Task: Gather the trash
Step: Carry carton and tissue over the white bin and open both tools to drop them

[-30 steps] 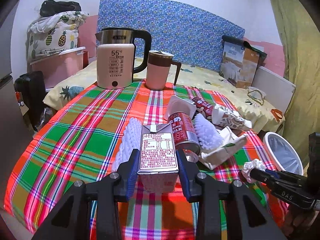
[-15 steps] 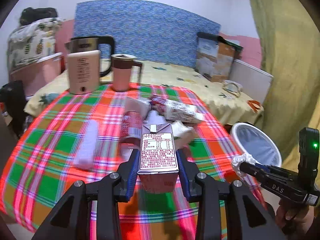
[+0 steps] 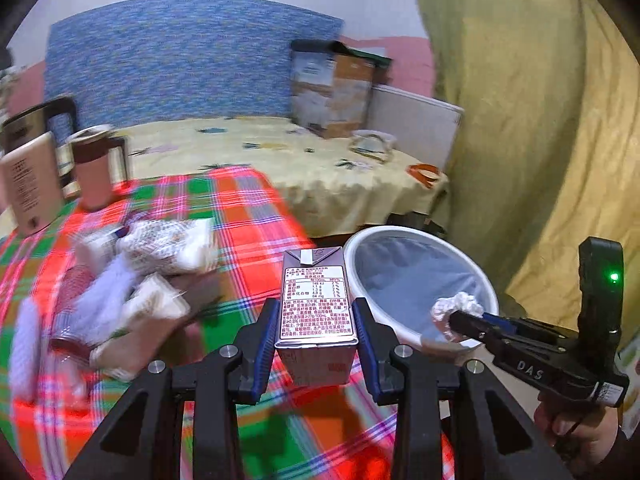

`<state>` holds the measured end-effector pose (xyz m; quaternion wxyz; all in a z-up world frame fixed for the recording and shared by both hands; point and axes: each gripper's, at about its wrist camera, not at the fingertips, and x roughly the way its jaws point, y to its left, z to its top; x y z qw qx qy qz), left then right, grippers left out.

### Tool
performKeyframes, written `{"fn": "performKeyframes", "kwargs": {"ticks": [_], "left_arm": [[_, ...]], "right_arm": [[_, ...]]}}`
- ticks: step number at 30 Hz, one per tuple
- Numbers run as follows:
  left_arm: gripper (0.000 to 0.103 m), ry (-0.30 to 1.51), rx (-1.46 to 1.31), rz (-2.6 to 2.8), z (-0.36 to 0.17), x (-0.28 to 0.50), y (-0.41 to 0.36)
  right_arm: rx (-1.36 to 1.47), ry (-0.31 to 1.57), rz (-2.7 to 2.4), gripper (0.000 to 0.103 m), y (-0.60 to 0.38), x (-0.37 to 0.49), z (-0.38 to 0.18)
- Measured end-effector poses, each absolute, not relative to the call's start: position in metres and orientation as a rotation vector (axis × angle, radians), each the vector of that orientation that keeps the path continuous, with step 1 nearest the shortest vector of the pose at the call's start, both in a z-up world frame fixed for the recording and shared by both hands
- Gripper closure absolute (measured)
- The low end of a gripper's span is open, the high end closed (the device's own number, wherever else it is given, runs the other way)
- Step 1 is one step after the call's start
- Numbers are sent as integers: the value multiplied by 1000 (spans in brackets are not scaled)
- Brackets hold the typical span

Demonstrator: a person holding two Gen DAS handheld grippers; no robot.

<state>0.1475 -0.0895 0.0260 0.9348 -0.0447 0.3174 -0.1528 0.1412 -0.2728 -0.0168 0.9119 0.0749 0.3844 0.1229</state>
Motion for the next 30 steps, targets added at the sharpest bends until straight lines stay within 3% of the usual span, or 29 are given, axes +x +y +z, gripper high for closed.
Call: {"fn": "performKeyframes", "kwargs": {"ticks": [15, 21, 23, 30], "left_arm": [[66, 724, -68, -471, -1, 205, -165], [66, 750, -82, -484, -10, 215, -170], [65, 748, -81, -486, -10, 214, -170], [64, 738, -100, -485, -5, 213, -165]], "right_arm": [[187, 833, 132, 80, -320, 151, -31], [196, 840, 127, 66, -327, 152, -33], [197, 838, 129, 56, -328, 151, -33], [202, 825, 126, 52, -329, 148, -29]]}}
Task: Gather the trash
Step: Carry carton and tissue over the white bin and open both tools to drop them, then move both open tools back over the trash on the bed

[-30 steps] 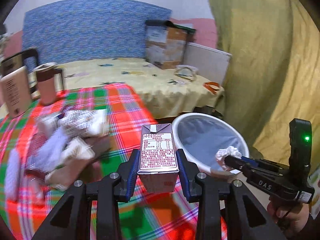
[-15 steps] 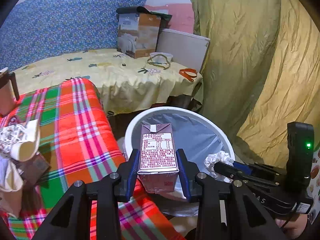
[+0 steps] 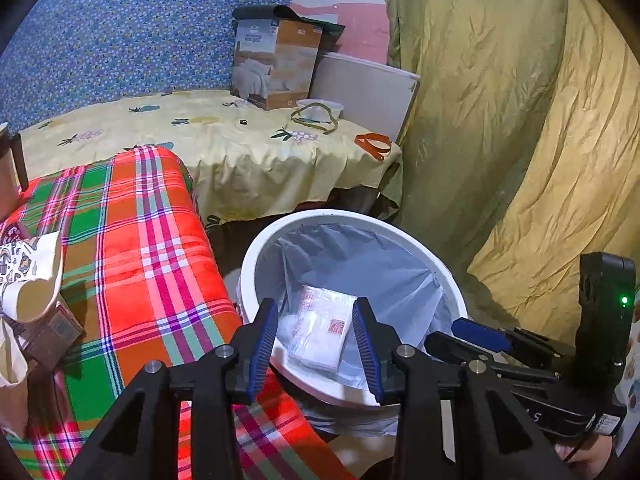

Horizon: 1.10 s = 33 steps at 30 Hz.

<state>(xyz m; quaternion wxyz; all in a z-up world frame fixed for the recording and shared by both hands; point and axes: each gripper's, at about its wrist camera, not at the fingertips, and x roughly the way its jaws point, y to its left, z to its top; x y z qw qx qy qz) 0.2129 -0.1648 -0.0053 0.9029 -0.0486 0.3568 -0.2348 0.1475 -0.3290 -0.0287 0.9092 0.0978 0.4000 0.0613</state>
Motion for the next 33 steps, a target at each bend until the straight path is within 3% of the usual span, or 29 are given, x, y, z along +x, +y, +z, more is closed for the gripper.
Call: {"fn": "performKeyframes", "kwargs": {"ticks": [33], "left_arm": [[64, 643, -157, -143, 12, 105, -17]], "right_arm": [[107, 797, 456, 52, -225, 126, -7]]}}
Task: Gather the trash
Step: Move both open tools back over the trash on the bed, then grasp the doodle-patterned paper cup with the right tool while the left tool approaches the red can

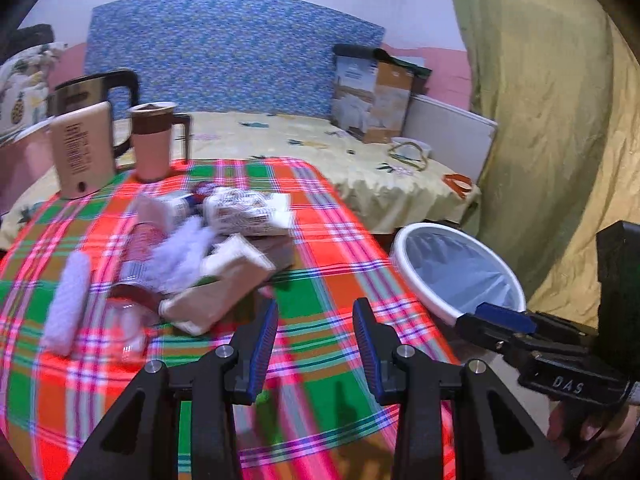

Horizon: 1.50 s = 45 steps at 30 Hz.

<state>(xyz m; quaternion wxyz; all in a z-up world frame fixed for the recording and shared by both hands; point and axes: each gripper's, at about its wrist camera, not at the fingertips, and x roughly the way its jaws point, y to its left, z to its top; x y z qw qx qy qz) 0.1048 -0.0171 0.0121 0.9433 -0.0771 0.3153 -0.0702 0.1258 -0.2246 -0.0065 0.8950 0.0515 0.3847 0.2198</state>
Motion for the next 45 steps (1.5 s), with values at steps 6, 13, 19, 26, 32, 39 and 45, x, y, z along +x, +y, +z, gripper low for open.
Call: {"fn": "performKeyframes", "kwargs": {"ticks": [6, 13, 19, 26, 32, 39, 45], "left_arm": [[64, 637, -176, -60, 10, 98, 18], [64, 622, -211, 36, 10, 97, 63], [57, 623, -236, 91, 6, 110, 87], [56, 650, -249, 99, -4, 139, 99], [56, 687, -273, 114, -19, 157, 106], [53, 718, -275, 112, -30, 170, 105], [52, 717, -284, 96, -33, 170, 109]], "right_arm": [[75, 798, 502, 52, -200, 125, -6], [48, 785, 541, 52, -181, 128, -1], [29, 774, 563, 52, -166, 137, 1], [22, 762, 583, 52, -155, 148, 3], [9, 744, 598, 52, -146, 154, 6], [-44, 726, 615, 52, -129, 163, 7], [-124, 685, 629, 52, -115, 173, 12]]}}
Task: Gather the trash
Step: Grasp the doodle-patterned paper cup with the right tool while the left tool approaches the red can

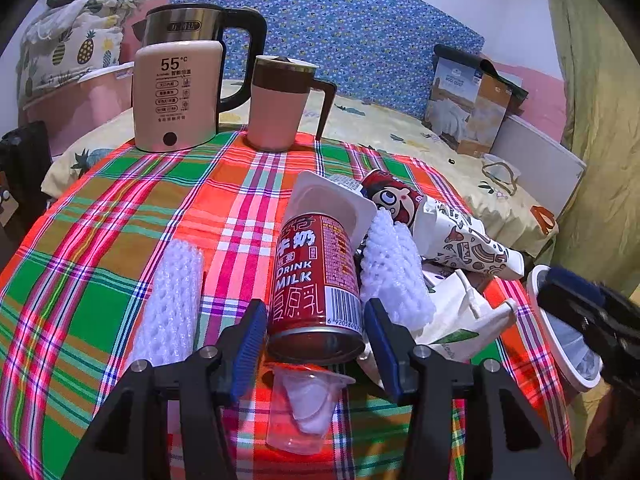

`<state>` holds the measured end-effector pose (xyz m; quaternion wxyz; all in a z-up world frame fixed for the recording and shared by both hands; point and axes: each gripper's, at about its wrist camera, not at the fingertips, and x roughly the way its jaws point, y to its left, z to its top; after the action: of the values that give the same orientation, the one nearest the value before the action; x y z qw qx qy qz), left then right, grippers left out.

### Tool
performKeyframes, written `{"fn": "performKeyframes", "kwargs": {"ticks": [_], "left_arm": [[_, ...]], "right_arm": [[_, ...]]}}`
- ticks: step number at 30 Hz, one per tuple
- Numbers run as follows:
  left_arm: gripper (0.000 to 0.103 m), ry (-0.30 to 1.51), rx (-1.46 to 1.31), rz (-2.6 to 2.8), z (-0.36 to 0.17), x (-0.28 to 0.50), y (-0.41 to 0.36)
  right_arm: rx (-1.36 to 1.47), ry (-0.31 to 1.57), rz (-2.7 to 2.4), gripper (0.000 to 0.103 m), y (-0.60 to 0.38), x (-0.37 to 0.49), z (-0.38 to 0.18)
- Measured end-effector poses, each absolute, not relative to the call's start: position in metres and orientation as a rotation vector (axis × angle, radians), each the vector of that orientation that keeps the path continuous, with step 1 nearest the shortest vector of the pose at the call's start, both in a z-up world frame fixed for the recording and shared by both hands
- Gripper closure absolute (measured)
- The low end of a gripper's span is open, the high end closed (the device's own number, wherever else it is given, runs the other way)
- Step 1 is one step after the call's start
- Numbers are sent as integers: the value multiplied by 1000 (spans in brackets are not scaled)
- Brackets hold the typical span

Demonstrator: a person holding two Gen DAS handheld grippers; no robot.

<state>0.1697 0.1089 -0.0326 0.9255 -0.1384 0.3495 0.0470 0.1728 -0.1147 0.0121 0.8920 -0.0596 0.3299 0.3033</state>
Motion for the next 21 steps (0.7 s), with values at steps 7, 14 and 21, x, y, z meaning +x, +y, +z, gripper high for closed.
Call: {"fn": "performKeyframes", "kwargs": {"ticks": [7, 14, 21], "left_arm": [[53, 708, -291, 94, -31, 160, 117], [52, 705, -325, 85, -31, 146, 127], [52, 712, -363, 86, -32, 150, 134]], "right_arm": [[-219, 662, 665, 52, -101, 188, 10], [-326, 674, 700, 52, -83, 192, 3], [-305, 704, 755, 65, -82, 193, 5]]}}
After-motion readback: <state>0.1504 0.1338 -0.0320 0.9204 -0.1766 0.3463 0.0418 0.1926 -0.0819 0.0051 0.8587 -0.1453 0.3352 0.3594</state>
